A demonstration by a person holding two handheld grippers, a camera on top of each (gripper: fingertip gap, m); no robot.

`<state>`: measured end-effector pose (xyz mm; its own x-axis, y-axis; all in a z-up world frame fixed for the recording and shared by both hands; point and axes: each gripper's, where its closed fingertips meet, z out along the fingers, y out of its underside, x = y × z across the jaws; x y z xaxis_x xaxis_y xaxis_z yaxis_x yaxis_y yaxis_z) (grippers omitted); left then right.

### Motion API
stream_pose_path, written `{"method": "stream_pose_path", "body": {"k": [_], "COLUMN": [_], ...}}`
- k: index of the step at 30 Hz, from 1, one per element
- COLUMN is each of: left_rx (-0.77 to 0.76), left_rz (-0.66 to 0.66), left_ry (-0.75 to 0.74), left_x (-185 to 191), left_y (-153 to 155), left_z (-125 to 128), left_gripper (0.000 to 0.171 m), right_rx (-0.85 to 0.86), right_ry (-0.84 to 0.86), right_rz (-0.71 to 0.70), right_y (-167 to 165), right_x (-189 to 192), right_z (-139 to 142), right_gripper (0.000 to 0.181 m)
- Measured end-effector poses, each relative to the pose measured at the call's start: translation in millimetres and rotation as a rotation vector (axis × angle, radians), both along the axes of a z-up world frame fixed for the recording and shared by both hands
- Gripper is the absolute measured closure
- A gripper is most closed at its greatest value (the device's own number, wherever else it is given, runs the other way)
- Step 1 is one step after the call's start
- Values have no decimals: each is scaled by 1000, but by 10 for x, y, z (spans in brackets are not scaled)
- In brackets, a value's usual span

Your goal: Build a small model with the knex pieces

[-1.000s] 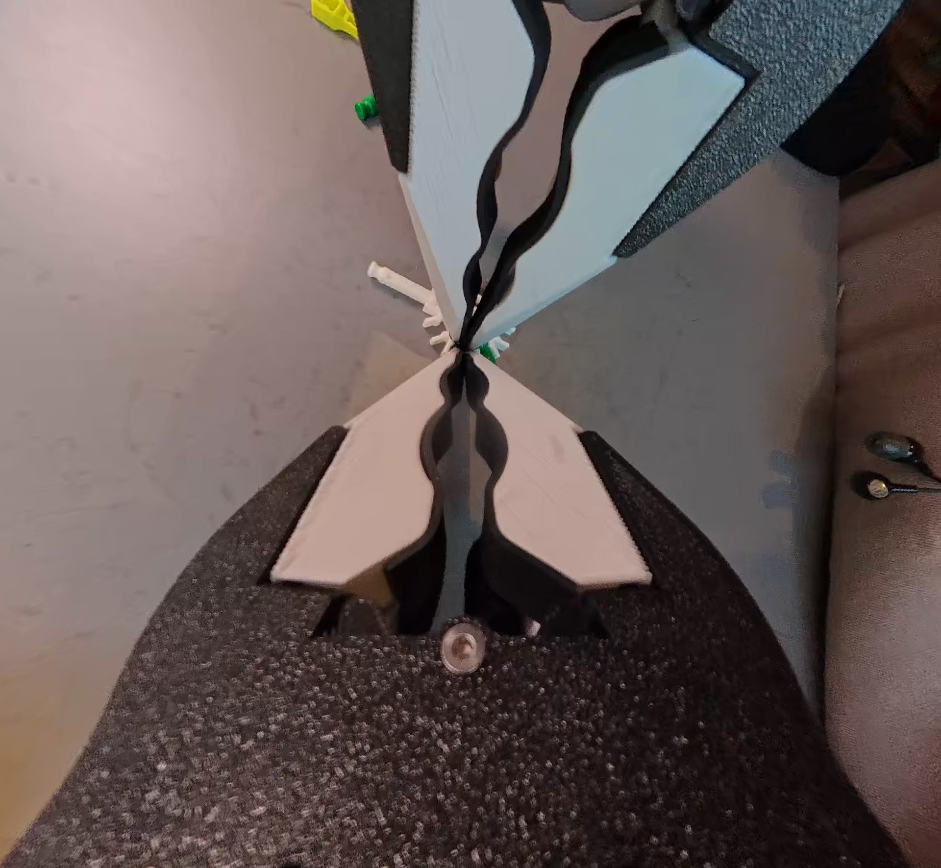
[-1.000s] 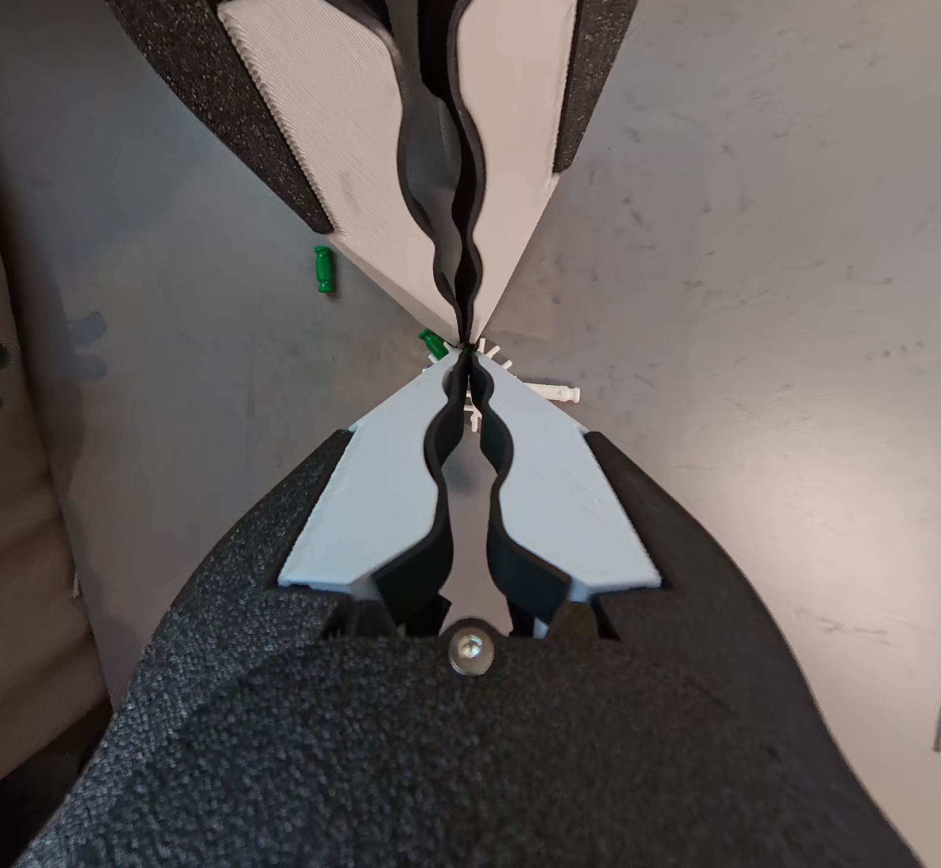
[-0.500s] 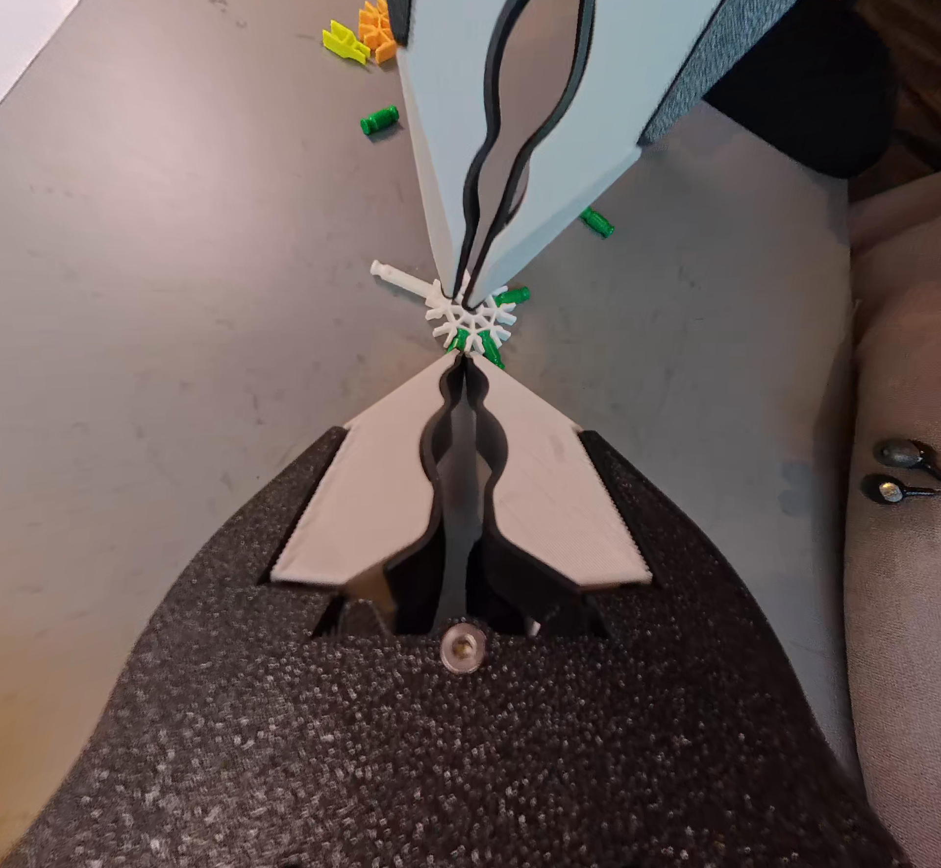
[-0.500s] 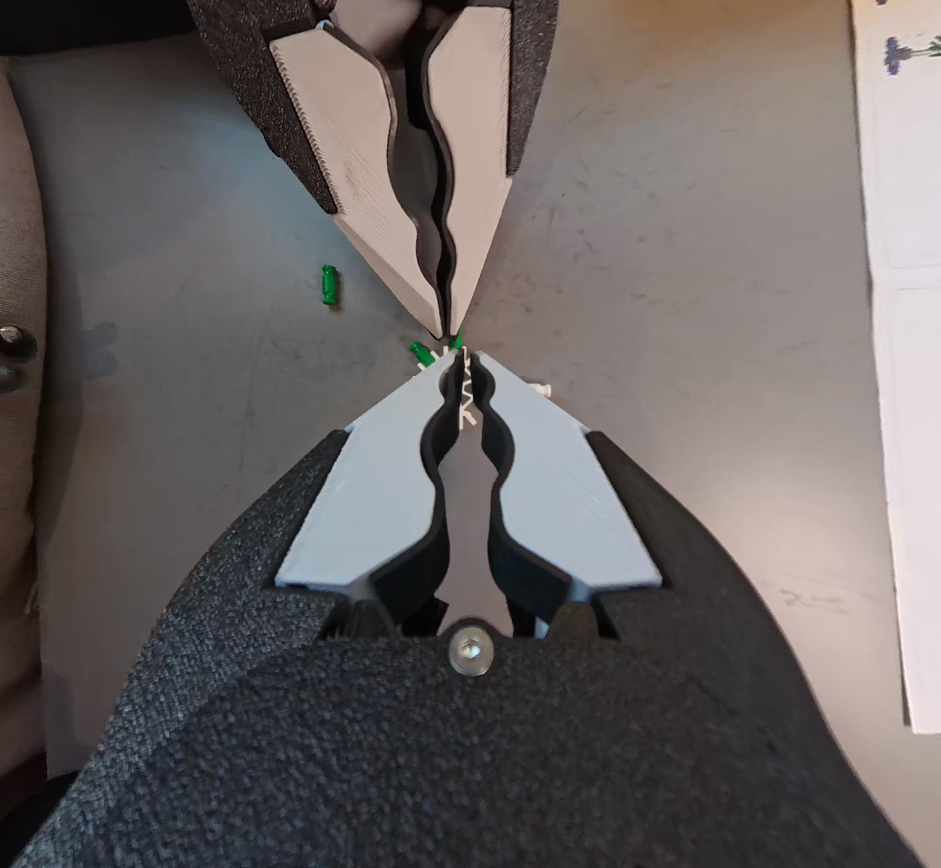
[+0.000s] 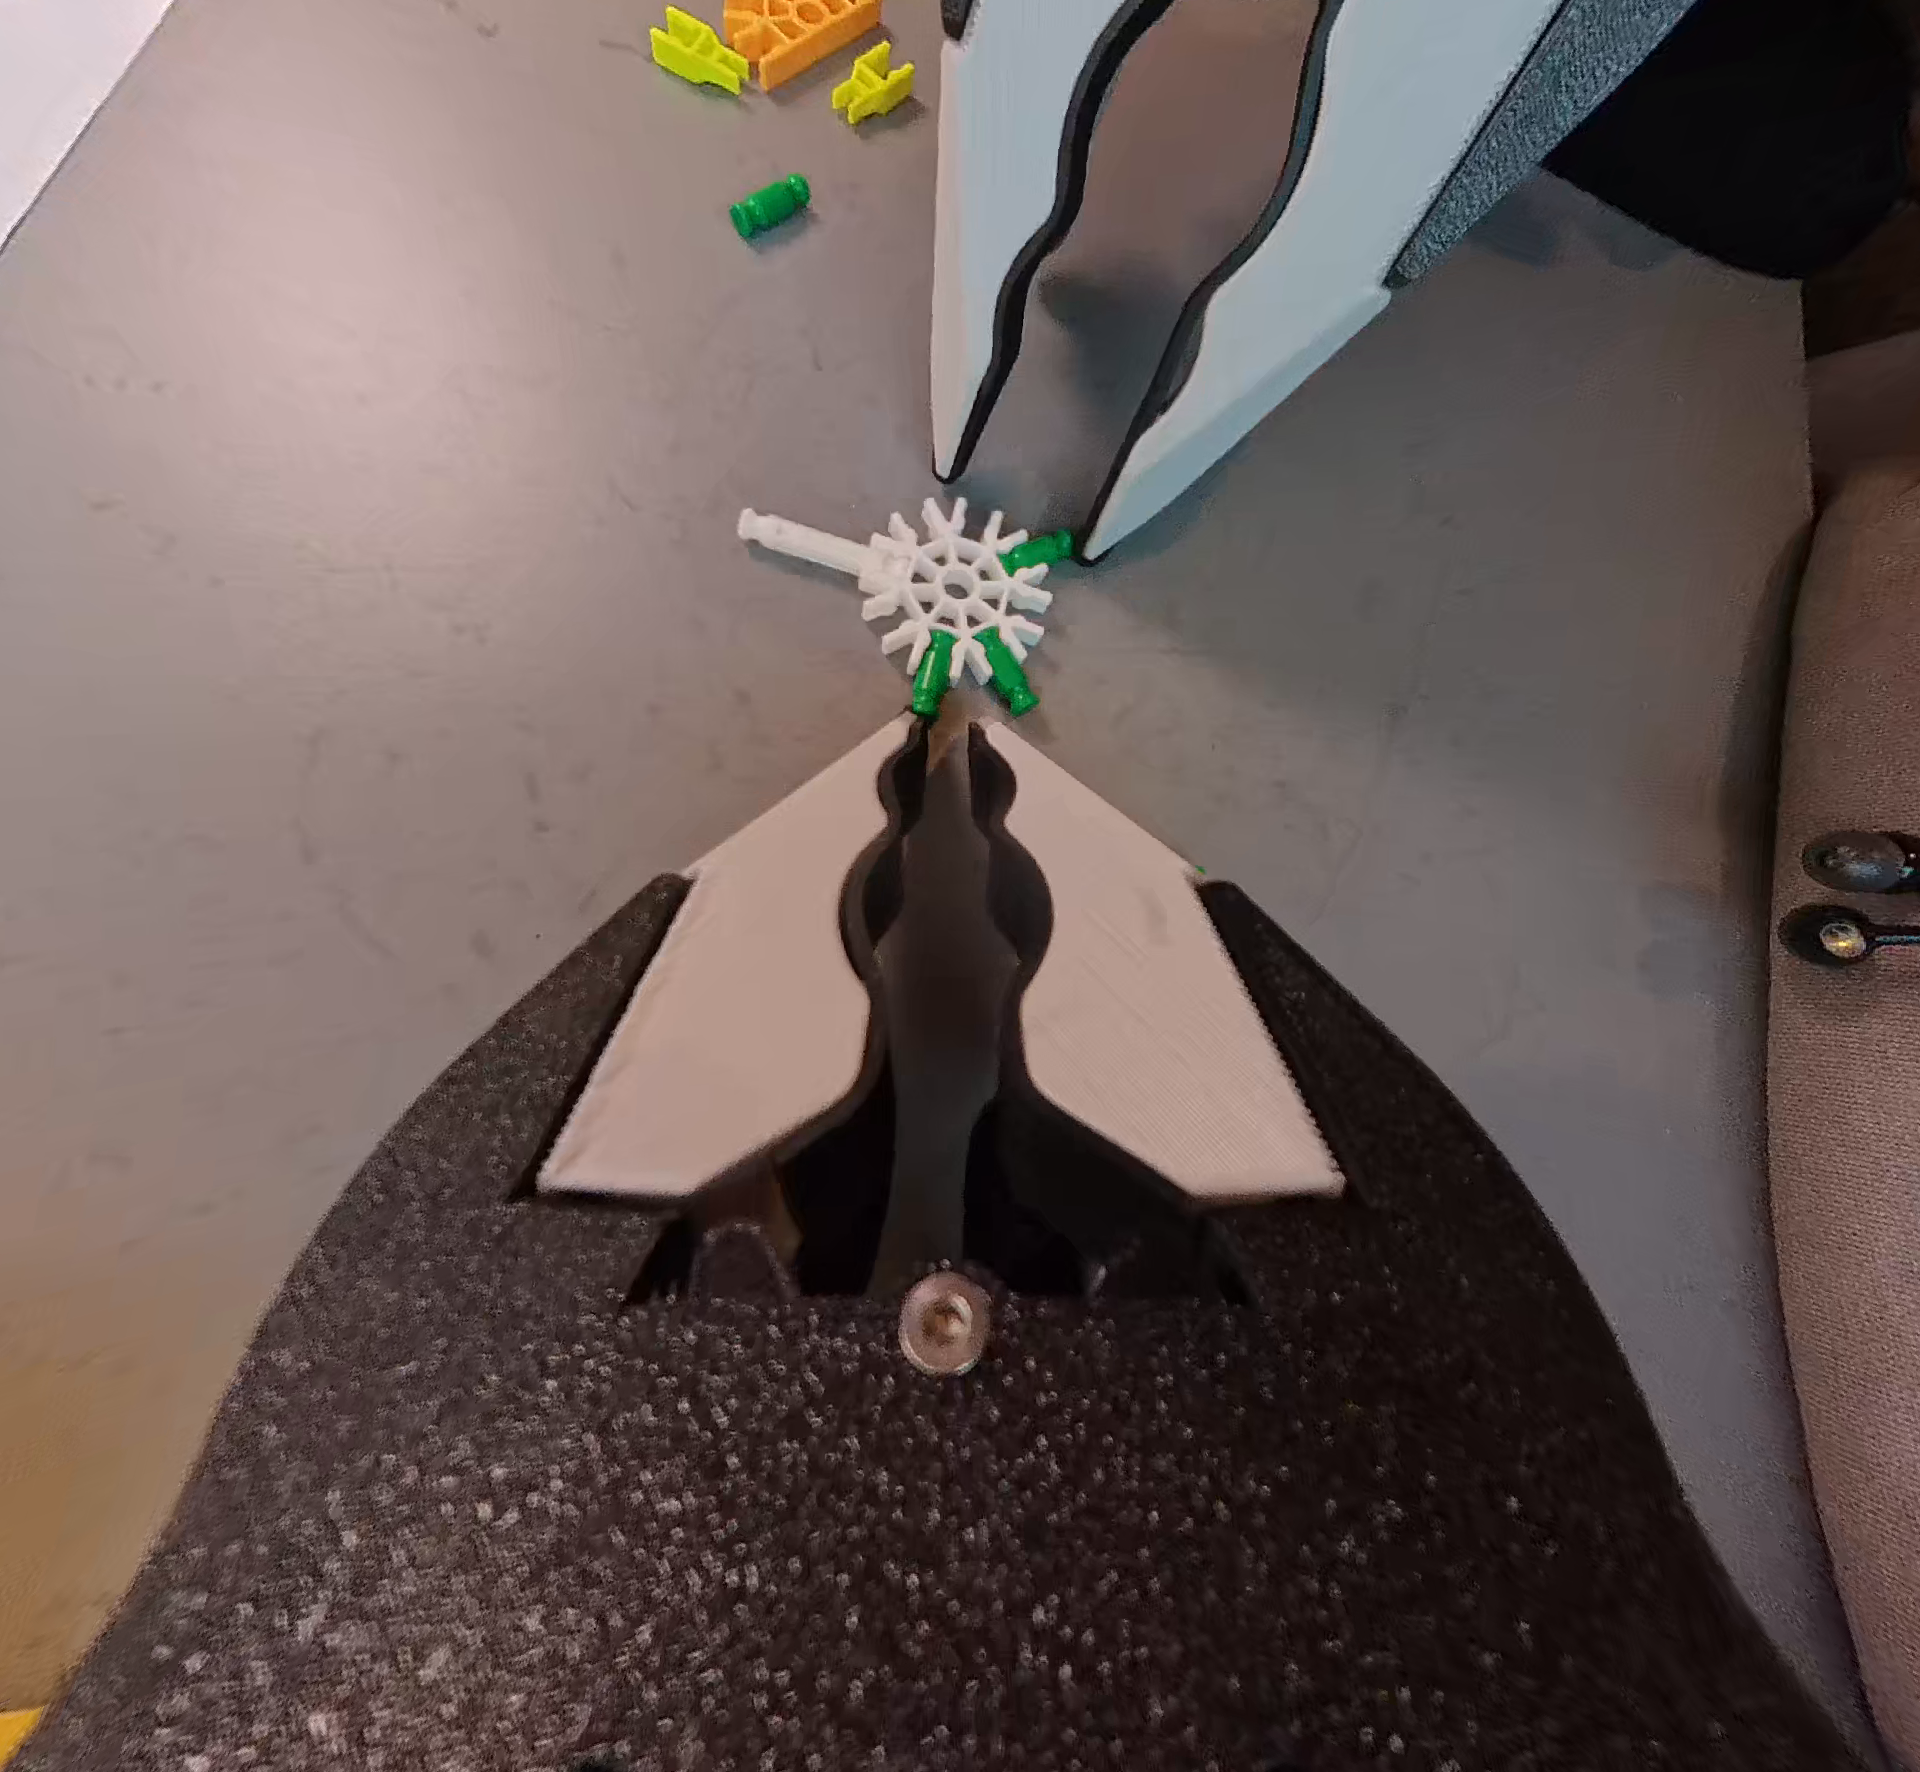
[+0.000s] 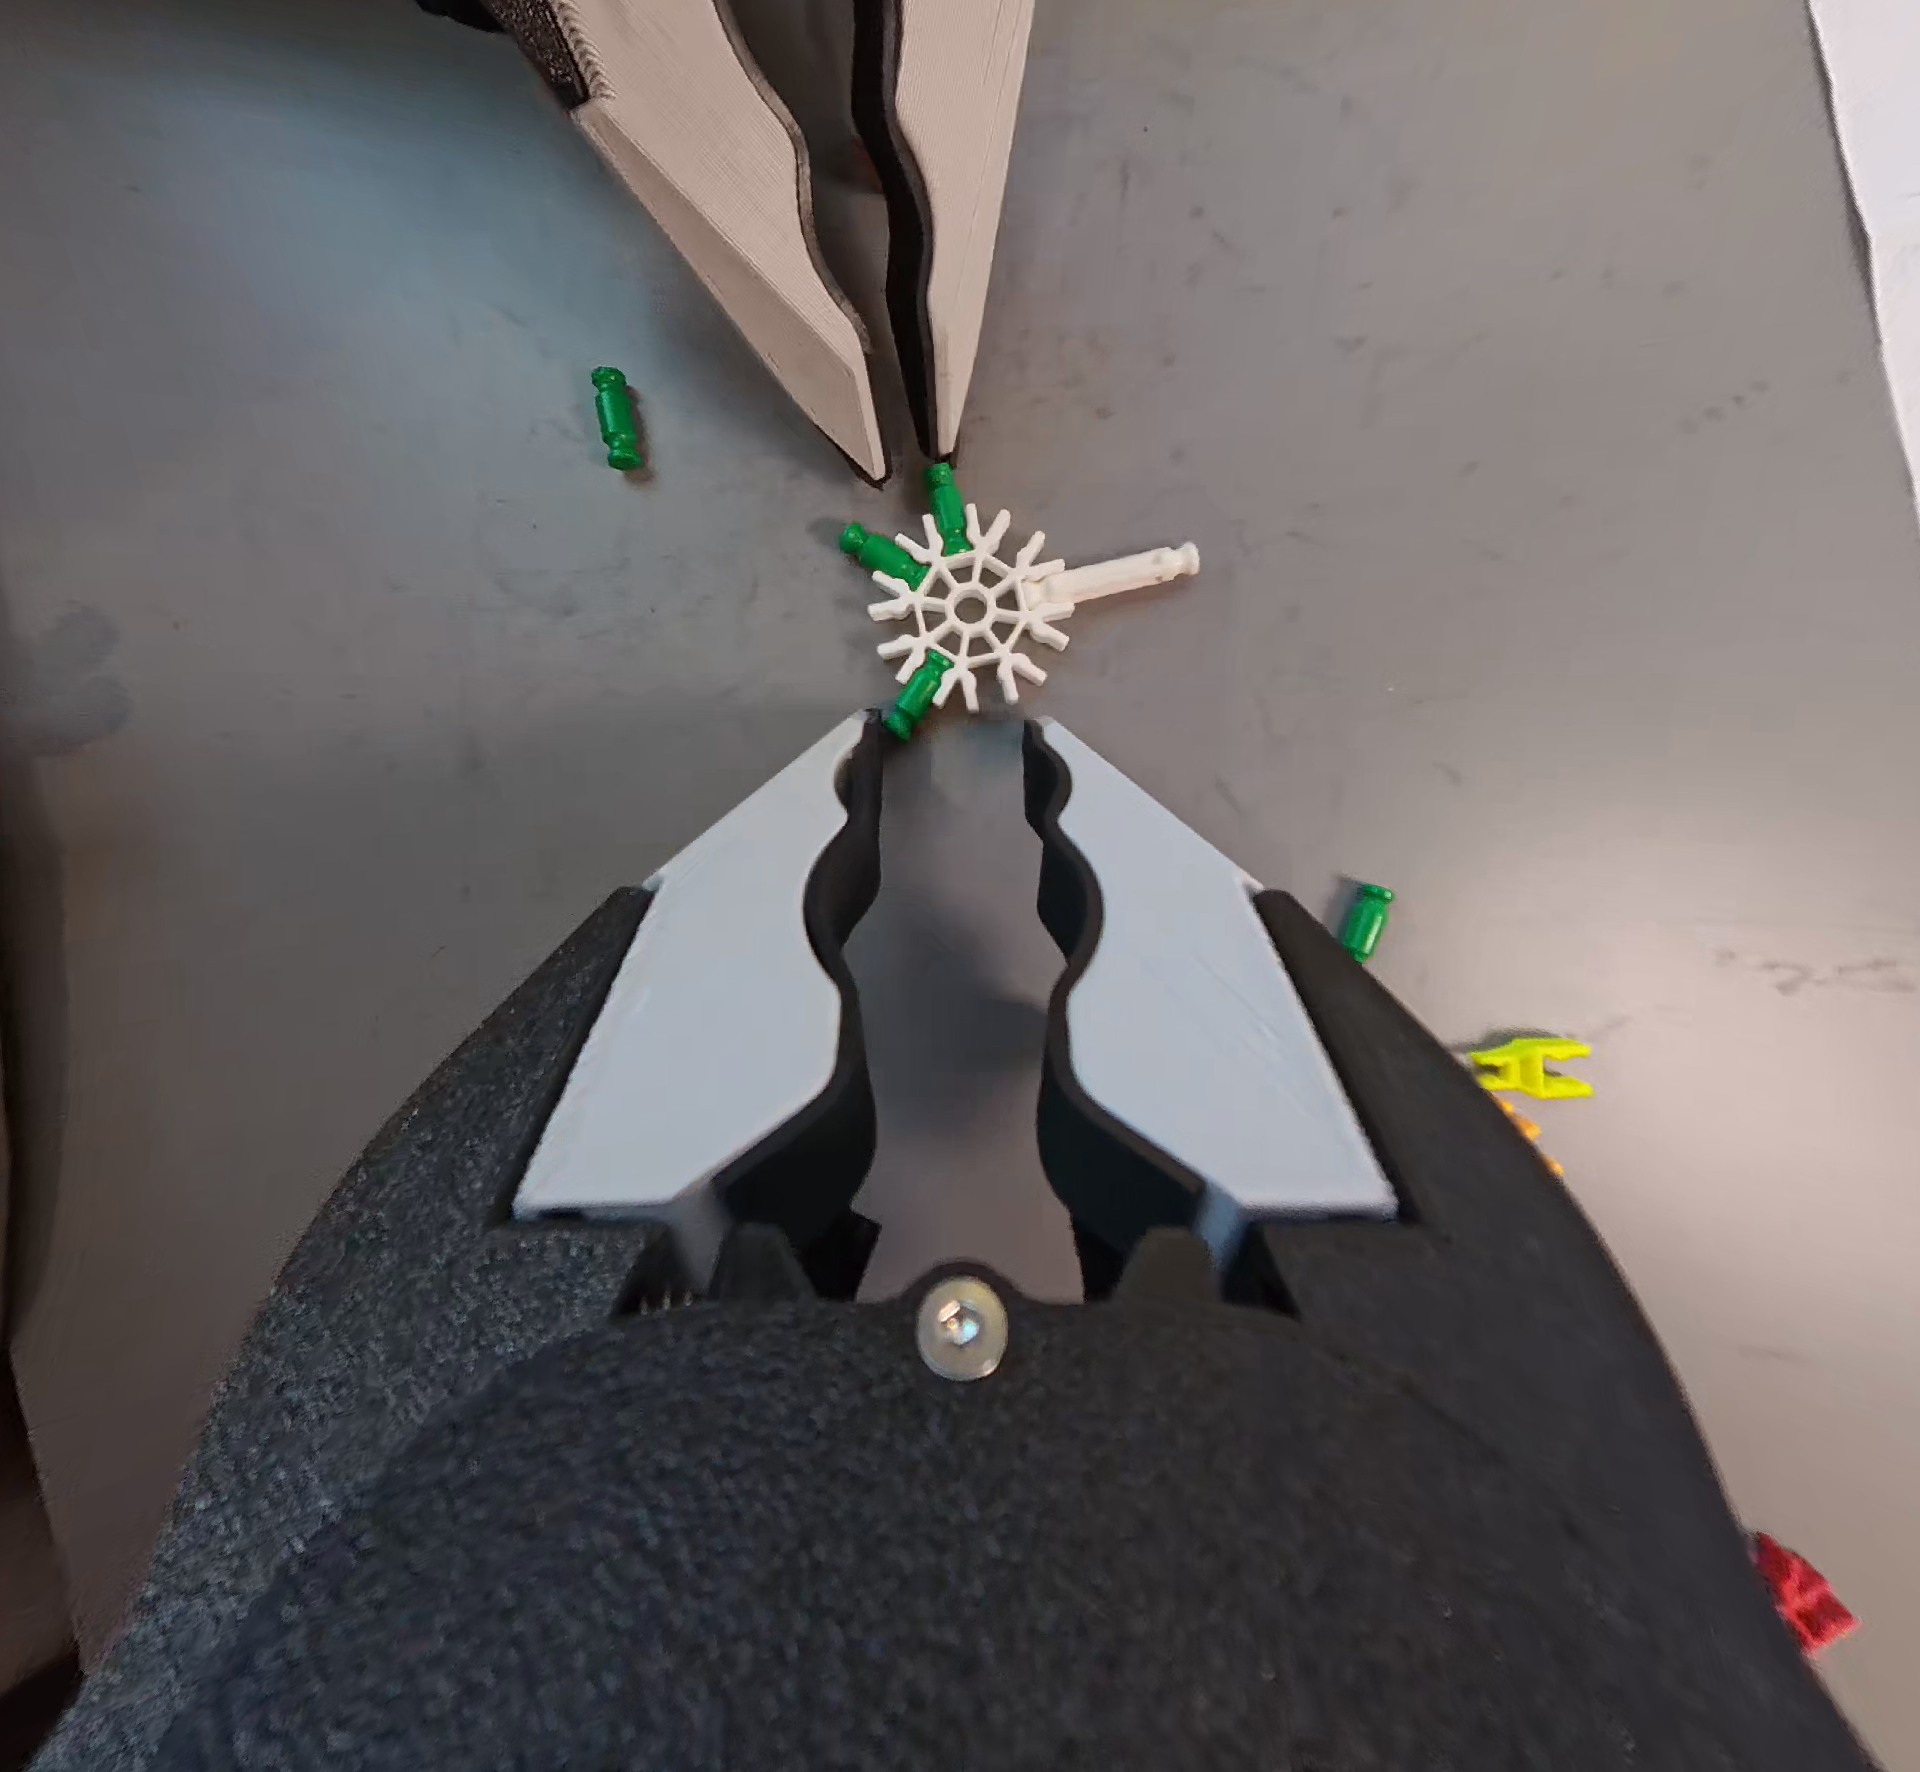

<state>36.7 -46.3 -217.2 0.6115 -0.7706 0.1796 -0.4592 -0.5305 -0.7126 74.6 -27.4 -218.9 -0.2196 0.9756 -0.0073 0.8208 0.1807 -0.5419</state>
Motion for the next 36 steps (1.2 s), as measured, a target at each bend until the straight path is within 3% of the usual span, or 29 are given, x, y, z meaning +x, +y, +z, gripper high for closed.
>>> {"method": "stream_pose_path", "body": {"k": [7, 14, 26, 31, 36], "left_rx": [9, 29, 29, 101, 187], "left_rz": [27, 44, -41, 103, 173], "left_ry": [20, -41, -74, -12, 56], "left_x": [-71, -62, 95, -179, -312], "left_y": [-98, -117, -216, 20, 163], "left_z": [-11, 64, 92, 76, 75], "left_gripper": [168, 160, 164, 163, 156], "right_rx": [18, -14, 72, 83, -10], "right_ry": [22, 38, 141, 188, 176], "right_rz": [128, 149, 42, 2, 36], "right_y": [-66, -163, 207, 316, 165], "right_x": [-86, -62, -114, -104, -51], "right_z": [-7, 0, 30, 92, 85], "right_gripper": [172, 165, 173, 171, 149]}}
